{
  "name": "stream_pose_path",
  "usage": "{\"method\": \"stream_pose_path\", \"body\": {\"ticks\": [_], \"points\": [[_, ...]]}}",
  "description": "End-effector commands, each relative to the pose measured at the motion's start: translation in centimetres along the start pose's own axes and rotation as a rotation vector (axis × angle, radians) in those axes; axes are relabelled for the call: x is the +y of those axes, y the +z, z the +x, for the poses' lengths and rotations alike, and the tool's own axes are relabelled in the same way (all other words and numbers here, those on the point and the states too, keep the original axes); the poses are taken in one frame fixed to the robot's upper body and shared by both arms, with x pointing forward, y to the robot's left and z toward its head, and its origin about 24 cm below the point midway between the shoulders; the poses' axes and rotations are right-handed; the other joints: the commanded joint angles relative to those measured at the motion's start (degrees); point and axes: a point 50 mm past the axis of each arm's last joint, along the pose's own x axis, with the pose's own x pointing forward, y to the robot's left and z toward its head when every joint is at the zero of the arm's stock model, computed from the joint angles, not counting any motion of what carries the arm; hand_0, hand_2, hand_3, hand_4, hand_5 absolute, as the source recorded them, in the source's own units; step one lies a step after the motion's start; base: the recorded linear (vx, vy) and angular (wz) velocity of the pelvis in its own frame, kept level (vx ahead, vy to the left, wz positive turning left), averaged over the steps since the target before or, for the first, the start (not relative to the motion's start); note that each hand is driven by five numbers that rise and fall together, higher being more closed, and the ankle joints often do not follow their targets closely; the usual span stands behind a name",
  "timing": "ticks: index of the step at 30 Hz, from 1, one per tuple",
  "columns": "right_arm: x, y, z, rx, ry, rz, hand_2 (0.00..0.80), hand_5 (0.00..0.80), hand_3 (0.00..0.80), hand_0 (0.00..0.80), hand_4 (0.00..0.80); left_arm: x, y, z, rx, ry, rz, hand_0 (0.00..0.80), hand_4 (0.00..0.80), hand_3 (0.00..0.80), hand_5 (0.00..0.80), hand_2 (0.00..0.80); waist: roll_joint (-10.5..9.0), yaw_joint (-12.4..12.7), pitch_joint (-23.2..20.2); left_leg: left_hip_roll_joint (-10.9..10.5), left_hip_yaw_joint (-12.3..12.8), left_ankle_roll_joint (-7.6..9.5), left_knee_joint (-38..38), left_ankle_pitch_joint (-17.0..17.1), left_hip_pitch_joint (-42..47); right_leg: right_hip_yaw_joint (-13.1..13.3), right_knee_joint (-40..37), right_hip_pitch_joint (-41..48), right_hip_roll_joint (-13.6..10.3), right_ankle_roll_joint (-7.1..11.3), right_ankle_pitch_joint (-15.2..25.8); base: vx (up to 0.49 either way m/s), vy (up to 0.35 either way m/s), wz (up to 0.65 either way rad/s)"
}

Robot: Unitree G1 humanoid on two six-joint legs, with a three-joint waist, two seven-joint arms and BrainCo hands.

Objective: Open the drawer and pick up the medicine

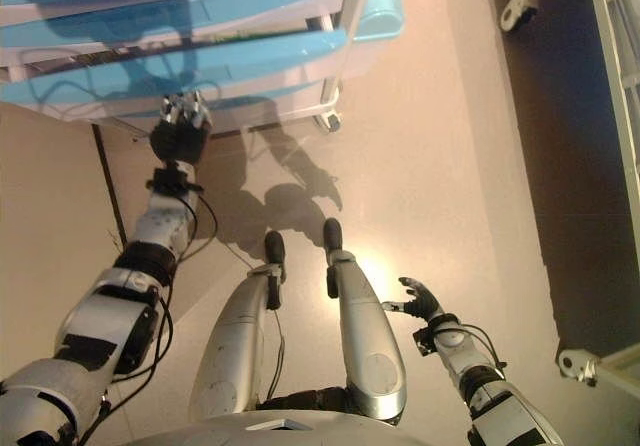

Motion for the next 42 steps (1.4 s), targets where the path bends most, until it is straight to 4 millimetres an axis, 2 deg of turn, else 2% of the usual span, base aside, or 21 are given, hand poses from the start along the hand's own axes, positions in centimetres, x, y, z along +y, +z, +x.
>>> {"method": "stream_pose_path", "body": {"ticks": [1, 3, 4, 6, 8, 11, 13, 14, 16, 20, 24, 29, 30, 31, 35, 38, 42], "points": [[0.2, -1.6, -1.0, 0.022, 0.019, -0.037, 0.000, 0.000, 0.000, 0.000, 0.000, -7.1, 4.6, 1.5, -0.222, -0.520, 0.085, 0.800, 0.800, 0.800, 0.800, 0.800, 4.22, 6.8, -3.7, -2.2, -2.2, -0.89, -2.7, -1.3, 2.0, -4.1, 6.4, 3.3, 3.0, -2.88, -8.1, -0.035, -0.084, 0.40], [-0.5, -1.9, -1.2, 0.044, 0.005, -0.039, 0.000, 0.000, 0.000, 0.000, 0.000, -5.1, 3.9, -1.7, -0.207, -0.481, 0.058, 0.800, 0.800, 0.800, 0.800, 0.800, 5.13, 8.8, -4.4, -2.3, -3.7, -1.60, -2.7, -1.4, 3.4, -6.1, 6.6, 6.2, 1.9, -3.25, -9.8, -0.038, -0.098, 0.47], [-0.6, -2.0, -1.2, 0.046, 0.007, -0.051, 0.000, 0.000, 0.000, 0.000, 0.000, -4.9, 3.9, -2.2, -0.211, -0.474, 0.056, 0.800, 0.800, 0.800, 0.800, 0.800, 5.44, 9.1, -4.8, -2.2, -4.0, -1.76, -3.2, -0.9, 3.5, -6.5, 6.1, 6.5, 1.9, -3.34, -9.4, -0.032, -0.101, 0.50], [-1.2, -2.5, -1.5, 0.069, -0.004, -0.067, 0.000, 0.000, 0.000, 0.000, 0.000, -3.8, 3.7, -5.4, -0.212, -0.453, 0.028, 0.800, 0.800, 0.800, 0.800, 0.800, 6.62, 11.2, -5.4, -2.1, -5.3, -2.26, -3.4, -0.7, 4.9, -8.3, 5.9, 9.5, 1.0, -3.78, -10.9, -0.019, -0.108, 0.47], [-1.7, -2.7, -1.6, 0.077, -0.013, -0.082, 0.000, 0.000, 0.000, 0.000, 0.000, -3.3, 3.8, -7.0, -0.219, -0.438, 0.016, 0.800, 0.800, 0.800, 0.800, 0.800, 7.44, 12.2, -6.0, -1.9, -6.1, -2.60, -4.4, 0.1, 5.7, -9.3, 4.9, 11.2, 0.9, -4.12, -10.9, -0.032, -0.093, 0.40], [-3.2, -2.8, -1.7, 0.108, -0.044, -0.076, 0.000, 0.000, 0.000, 0.000, 0.000, -2.2, 4.6, -11.1, -0.197, -0.364, 0.037, 0.800, 0.800, 0.800, 0.800, 0.800, 8.90, 14.7, -6.8, -2.0, -7.3, -3.36, -6.1, 0.9, 8.0, -11.2, 3.5, 15.4, 0.3, -4.71, -11.9, -0.015, -0.062, 0.40], [-3.5, -2.8, -1.7, 0.118, -0.045, -0.086, 0.000, 0.000, 0.000, 0.000, 0.000, -1.9, 4.9, -12.2, -0.188, -0.327, 0.050, 0.800, 0.800, 0.800, 0.800, 0.800, 9.54, 15.4, -7.4, -1.9, -7.9, -3.58, -7.0, 1.7, 8.6, -11.8, 2.6, 16.6, 0.4, -4.89, -11.6, -0.013, -0.027, 0.36], [-3.9, -2.9, -1.8, 0.129, -0.047, -0.092, 0.000, 0.000, 0.000, 0.000, 0.000, -1.4, 5.2, -13.7, -0.173, -0.274, 0.064, 0.800, 0.800, 0.800, 0.800, 0.800, 10.10, 16.5, -8.0, -2.0, -8.4, -3.88, -7.8, 2.2, 9.4, -12.5, 1.6, 17.8, 0.2, -4.82, -11.5, 0.003, -0.027, 0.46], [-4.0, -3.0, -1.8, 0.138, -0.045, -0.090, 0.000, 0.000, 0.000, 0.000, 0.000, -1.1, 5.6, -14.8, -0.168, -0.229, 0.070, 0.800, 0.800, 0.800, 0.800, 0.800, 10.52, 17.3, -8.4, -2.1, -8.9, -4.06, -8.8, 2.6, 10.4, -13.1, 0.3, 19.3, 0.1, -4.71, -11.3, 0.004, -0.020, 0.41], [-4.1, -3.6, -1.9, 0.161, -0.031, -0.074, 0.000, 0.000, 0.000, 0.000, 0.000, 0.0, 7.1, -18.2, -0.195, -0.089, 0.090, 0.800, 0.800, 0.800, 0.800, 0.800, 11.45, 20.0, -10.0, -2.8, -10.7, -4.43, -11.5, 3.6, 13.1, -14.8, -2.7, 22.9, -0.1, -4.29, -10.8, 0.014, -0.018, 0.25], [-3.6, -4.6, -2.2, 0.187, -0.018, -0.040, 0.000, 0.000, 0.000, 0.000, 0.000, 1.3, 8.4, -20.9, -0.207, 0.034, 0.103, 0.800, 0.800, 0.800, 0.800, 0.800, 11.47, 21.5, -11.5, -3.4, -12.4, -4.75, -13.2, 3.7, 15.7, -16.1, -5.0, 25.9, -0.1, -4.03, -10.5, 0.062, -0.021, 0.20], [-3.2, -5.8, -2.7, 0.226, -0.024, 0.001, 0.000, 0.000, 0.000, 0.000, 0.000, 3.1, 8.6, -23.9, -0.153, 0.197, 0.123, 0.800, 0.800, 0.800, 0.800, 0.800, 11.59, 22.1, -13.1, -3.7, -14.4, -4.80, -14.5, 3.8, 18.4, -17.3, -6.0, 27.6, -0.1, -3.82, -10.1, 0.097, 0.021, 0.16], [-3.2, -6.0, -2.8, 0.232, -0.028, 0.011, 0.000, 0.000, 0.000, 0.000, 0.000, 3.7, 8.4, -24.7, -0.118, 0.275, 0.143, 0.571, 0.571, 0.571, 0.571, 0.571, 11.55, 22.0, -13.4, -3.8, -14.6, -4.82, -14.8, 3.9, 18.9, -17.4, -6.3, 28.0, -0.2, -3.71, -9.9, 0.095, 0.028, 0.10], [-3.3, -6.3, -3.0, 0.237, -0.031, 0.020, 0.000, 0.000, 0.000, 0.000, 0.000, 4.4, 8.3, -25.5, -0.076, 0.359, 0.169, 0.000, 0.000, 0.000, 0.000, 0.000, 11.48, 21.8, -13.7, -3.8, -14.9, -4.83, -15.1, 3.9, 19.3, -17.6, -6.6, 28.2, -0.2, -3.56, -9.7, 0.090, 0.029, 0.13], [-3.3, -7.1, -3.6, 0.245, -0.053, 0.046, 0.000, 0.000, 0.000, 0.000, 0.000, 6.7, 6.7, -28.9, 0.156, 0.712, 0.322, 0.000, 0.000, 0.000, 0.000, 0.000, 11.06, 20.6, -14.6, -3.8, -15.4, -4.74, -16.5, 4.2, 20.5, -17.5, -8.3, 28.6, 0.1, -2.90, -8.5, 0.074, 0.027, 0.16], [-3.3, -7.6, -3.9, 0.244, -0.077, 0.051, 0.000, 0.000, 0.000, 0.000, 0.000, 7.8, 5.3, -30.7, 0.332, 0.884, 0.424, 0.000, 0.000, 0.000, 0.000, 0.000, 10.66, 19.2, -15.0, -4.0, -15.4, -4.41, -17.5, 4.4, 20.9, -16.7, -9.7, 28.5, 0.4, -2.50, -7.5, 0.046, 0.026, 0.00], [-3.1, -7.6, -4.1, 0.214, -0.113, 0.040, 0.000, 0.000, 0.000, 0.000, 0.000, 9.1, 4.3, -32.9, 0.544, 1.112, 0.597, 0.000, 0.000, 0.000, 0.000, 0.000, 9.16, 16.8, -15.1, -3.6, -13.7, -3.70, -18.7, 4.4, 21.1, -15.2, -11.3, 27.9, 0.5, -1.51, -6.0, 0.044, 0.026, -0.03]]}}
